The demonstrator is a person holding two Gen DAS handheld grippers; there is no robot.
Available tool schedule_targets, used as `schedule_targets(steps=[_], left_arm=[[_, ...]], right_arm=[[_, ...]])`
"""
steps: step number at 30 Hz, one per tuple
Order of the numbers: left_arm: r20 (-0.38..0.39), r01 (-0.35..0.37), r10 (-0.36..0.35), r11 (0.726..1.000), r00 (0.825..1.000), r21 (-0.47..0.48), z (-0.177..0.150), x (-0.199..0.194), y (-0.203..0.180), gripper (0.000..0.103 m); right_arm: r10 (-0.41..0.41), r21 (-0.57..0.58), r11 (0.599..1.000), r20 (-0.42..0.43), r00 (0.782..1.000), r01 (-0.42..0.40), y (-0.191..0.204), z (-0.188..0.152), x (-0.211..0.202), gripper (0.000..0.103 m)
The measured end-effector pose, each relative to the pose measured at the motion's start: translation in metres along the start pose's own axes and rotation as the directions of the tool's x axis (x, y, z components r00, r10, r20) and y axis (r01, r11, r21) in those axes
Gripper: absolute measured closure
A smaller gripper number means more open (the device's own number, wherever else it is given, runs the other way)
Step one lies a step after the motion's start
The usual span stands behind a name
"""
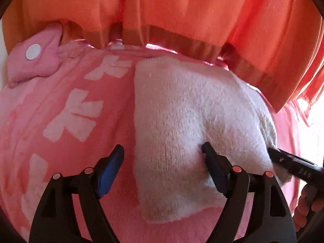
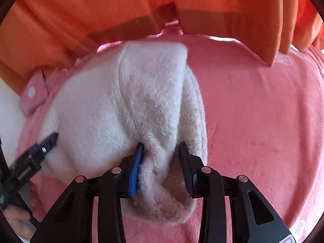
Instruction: Fold small clothes
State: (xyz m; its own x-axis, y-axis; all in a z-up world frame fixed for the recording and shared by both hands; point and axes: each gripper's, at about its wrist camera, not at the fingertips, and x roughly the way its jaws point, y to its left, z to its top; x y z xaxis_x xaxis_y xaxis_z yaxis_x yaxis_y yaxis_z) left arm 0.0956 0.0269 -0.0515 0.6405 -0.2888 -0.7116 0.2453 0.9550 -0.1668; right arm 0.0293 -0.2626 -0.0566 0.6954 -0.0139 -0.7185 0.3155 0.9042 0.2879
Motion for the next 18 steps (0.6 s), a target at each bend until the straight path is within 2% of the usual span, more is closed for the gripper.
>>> schedule_targets(steps=[2,3,4,5,6,8,11,15,18], left_arm=[[0.018,-0.02,0.02,1.0,1.0,0.012,-0.006,-0.013,-0.003,0.027],[0.026,-0.035,0.035,0.999,0.999,0.026,-0.009,-0.019,-0.005,0.026],[0.045,-0.057,0.055,0.997,0.997,0.049,-0.015,-0.028,-0.009,0.022],[0.063,-0.081,0.077,0.995,0.995,0.065,-0.019,-0.035,-0.012,0.018],[0.088,-0.115,0.108,0.99,0.99,0.08,-0.025,-0.044,-0.016,0.017],[0.11,-0.149,0.138,0.985,0.984,0.089,-0.034,-0.056,-0.02,0.016],[0.097,-0.177,0.171,0.982,0.981,0.067,-0.055,-0.066,-0.018,0.015],[0.069,-0.215,0.211,0.975,0.975,0.054,-0.081,-0.069,-0.017,0.015],[0.064,-0.238,0.234,0.97,0.97,0.055,-0.098,-0.07,-0.019,0.015]], right_arm=[[-0.027,0.004,1.0,0.063,0.998,0.027,0.0,-0.01,-0.021,0.069],[-0.049,-0.002,0.999,0.105,0.993,0.05,0.002,-0.018,-0.037,0.064],[-0.066,-0.006,0.998,0.135,0.989,0.068,0.005,-0.022,-0.046,0.063],[-0.076,-0.014,0.997,0.163,0.984,0.079,0.007,-0.028,-0.054,0.056],[-0.086,-0.024,0.995,0.197,0.977,0.092,0.009,-0.034,-0.063,0.046],[-0.127,-0.019,0.991,0.243,0.962,0.135,0.008,-0.05,-0.074,0.038],[-0.145,0.001,0.989,0.247,0.958,0.15,0.001,-0.074,-0.086,0.031],[-0.158,0.033,0.987,0.198,0.967,0.155,-0.005,-0.103,-0.08,0.031],[-0.182,0.009,0.983,0.194,0.964,0.184,0.0,-0.122,-0.077,0.031]])
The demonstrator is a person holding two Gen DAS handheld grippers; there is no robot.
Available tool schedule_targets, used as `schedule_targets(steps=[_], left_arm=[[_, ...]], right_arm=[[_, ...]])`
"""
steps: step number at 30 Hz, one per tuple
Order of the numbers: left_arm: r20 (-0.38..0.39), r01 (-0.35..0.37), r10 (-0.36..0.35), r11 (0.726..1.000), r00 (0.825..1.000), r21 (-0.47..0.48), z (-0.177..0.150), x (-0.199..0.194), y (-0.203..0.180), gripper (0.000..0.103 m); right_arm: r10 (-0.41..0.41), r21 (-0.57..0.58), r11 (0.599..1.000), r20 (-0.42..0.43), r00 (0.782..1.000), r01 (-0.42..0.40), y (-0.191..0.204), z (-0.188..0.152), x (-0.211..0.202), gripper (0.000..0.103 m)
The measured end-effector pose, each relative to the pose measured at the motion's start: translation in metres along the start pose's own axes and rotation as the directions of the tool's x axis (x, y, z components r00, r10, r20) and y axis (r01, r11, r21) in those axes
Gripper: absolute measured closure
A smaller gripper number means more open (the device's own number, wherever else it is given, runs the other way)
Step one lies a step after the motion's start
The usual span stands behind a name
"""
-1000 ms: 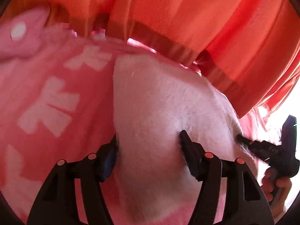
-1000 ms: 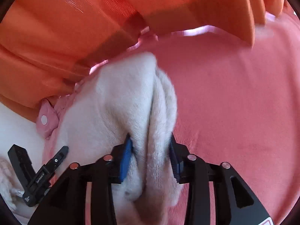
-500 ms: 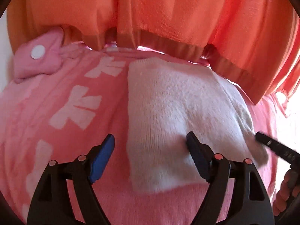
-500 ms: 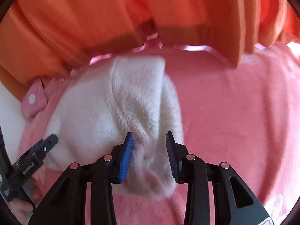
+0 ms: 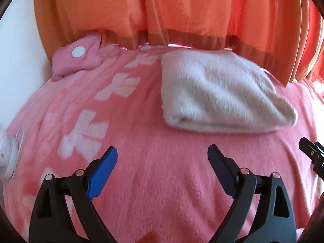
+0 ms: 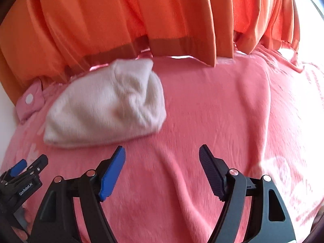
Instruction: Fold small clothes
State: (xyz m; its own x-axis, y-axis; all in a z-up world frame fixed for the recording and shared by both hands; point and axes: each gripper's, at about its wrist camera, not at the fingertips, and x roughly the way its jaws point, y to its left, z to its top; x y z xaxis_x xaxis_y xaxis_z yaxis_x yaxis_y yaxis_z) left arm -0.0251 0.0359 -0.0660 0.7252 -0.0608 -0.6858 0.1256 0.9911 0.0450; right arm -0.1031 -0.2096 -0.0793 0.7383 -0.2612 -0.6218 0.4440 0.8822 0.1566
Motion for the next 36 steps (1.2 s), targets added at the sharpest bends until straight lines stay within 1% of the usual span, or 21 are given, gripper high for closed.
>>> schedule_targets(steps=[4,8,11,15,20,22,36], left_arm=[[-0.016,0.0,-0.001,1.0,1.0,-0.03,-0.018,0.003,-0.002,0.015],[-0.012,-0.016,0.016,1.0,1.0,0.014,-0.027,0.008,-0.012,0.015],[0.004,-0.02,0.02,1.0,1.0,0.013,-0.031,0.01,-0.015,0.015],[-0.013,-0.014,0.014,1.0,1.0,0.013,-0.034,0.015,-0.018,0.015],[-0.038,-0.007,0.008,1.0,0.999,0.026,-0.038,0.019,-0.023,0.015],[-0.037,-0.012,0.013,1.0,0.999,0.029,-0.039,0.019,-0.024,0.015],[-0.038,-0.024,0.025,0.999,0.999,0.041,-0.039,0.02,-0.025,0.015]], right_arm=[[-0.012,-0.038,0.999,0.007,1.0,0.012,0.009,-0.02,0.001,0.03],[-0.034,-0.069,0.997,0.01,0.999,0.035,0.021,-0.037,0.007,0.03],[-0.049,-0.09,0.995,0.018,0.999,0.051,0.028,-0.045,0.012,0.03],[-0.051,-0.104,0.993,0.03,0.998,0.054,0.033,-0.047,0.014,0.029],[-0.051,-0.106,0.993,0.007,0.999,0.052,0.036,-0.047,0.018,0.029],[-0.048,-0.099,0.994,-0.004,0.999,0.048,0.034,-0.046,0.02,0.029],[-0.045,-0.098,0.994,0.0,0.999,0.045,0.037,-0.047,0.018,0.029]])
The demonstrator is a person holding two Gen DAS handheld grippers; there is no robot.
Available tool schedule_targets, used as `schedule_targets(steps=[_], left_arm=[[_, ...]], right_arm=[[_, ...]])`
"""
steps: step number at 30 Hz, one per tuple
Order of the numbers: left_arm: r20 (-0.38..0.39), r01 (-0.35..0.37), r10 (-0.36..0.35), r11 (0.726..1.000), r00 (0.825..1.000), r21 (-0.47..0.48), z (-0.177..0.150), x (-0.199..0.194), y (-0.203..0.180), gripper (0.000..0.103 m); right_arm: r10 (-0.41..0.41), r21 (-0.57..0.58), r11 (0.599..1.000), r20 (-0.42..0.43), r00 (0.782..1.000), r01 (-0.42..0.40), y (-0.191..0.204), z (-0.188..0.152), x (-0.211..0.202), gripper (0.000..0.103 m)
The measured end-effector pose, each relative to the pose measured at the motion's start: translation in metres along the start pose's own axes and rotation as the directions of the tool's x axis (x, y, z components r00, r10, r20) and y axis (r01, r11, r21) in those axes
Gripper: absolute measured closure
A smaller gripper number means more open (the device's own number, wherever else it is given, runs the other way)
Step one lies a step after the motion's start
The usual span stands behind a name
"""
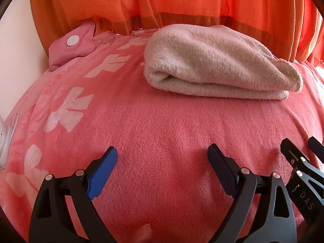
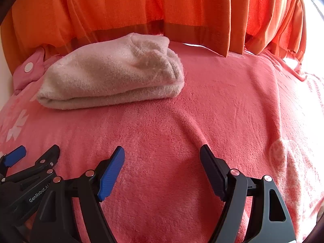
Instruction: Fold small clothes
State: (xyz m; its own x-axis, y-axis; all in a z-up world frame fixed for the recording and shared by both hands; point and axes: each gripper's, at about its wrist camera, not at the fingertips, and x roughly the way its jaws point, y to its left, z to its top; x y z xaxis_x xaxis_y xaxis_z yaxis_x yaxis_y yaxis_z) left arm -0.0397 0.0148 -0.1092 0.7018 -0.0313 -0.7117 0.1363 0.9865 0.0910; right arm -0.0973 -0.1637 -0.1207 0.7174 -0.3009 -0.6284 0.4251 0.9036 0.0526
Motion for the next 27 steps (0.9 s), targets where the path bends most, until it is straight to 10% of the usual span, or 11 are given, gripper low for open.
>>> schedule_targets(steps=[27], left_arm=[[0.016,-0.01,0.01,1.0,1.0,0.017,0.002,-0.003,-0.001,0.016]], right_arm=[[-0.003,-0.017,1.0,0.014,1.0,0.003,0.013,-0.002,-0.004,0.029]])
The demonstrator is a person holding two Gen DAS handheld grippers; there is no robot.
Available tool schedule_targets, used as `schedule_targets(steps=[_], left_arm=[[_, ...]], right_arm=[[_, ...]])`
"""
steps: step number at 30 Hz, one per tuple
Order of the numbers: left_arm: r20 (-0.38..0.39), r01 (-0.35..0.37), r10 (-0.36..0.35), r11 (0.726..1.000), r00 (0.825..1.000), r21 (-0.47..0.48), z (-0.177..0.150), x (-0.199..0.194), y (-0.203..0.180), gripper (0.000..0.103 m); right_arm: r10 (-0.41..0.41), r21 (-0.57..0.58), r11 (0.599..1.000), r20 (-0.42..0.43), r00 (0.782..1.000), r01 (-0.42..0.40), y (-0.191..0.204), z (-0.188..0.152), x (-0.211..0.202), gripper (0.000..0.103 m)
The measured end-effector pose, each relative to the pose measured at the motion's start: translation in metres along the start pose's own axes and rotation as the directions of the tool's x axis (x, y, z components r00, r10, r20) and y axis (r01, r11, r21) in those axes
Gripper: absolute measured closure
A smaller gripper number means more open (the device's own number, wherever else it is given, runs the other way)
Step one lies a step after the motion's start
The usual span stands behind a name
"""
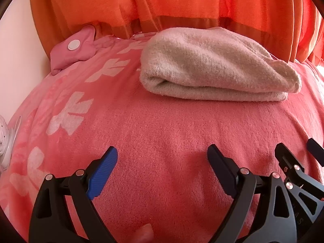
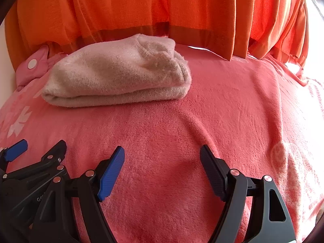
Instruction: Fold small clothes
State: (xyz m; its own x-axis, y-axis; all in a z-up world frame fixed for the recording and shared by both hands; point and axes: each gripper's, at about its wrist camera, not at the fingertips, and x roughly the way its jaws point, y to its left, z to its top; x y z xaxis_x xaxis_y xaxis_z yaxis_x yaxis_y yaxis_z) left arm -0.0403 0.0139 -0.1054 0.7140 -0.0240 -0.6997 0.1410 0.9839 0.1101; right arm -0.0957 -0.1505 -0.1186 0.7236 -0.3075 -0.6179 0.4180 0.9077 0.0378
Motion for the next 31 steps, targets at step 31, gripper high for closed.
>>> schedule_targets(steps=[31], left_arm=[[-0.015,-0.006,0.006,1.0,1.0,0.003,-0.0005,0.0044,-0.0042,0.019]], right_arm=[[0.002,0.0,1.0,-0.013,1.0,-0.002,0.0,-0.0018,0.002,0.029]])
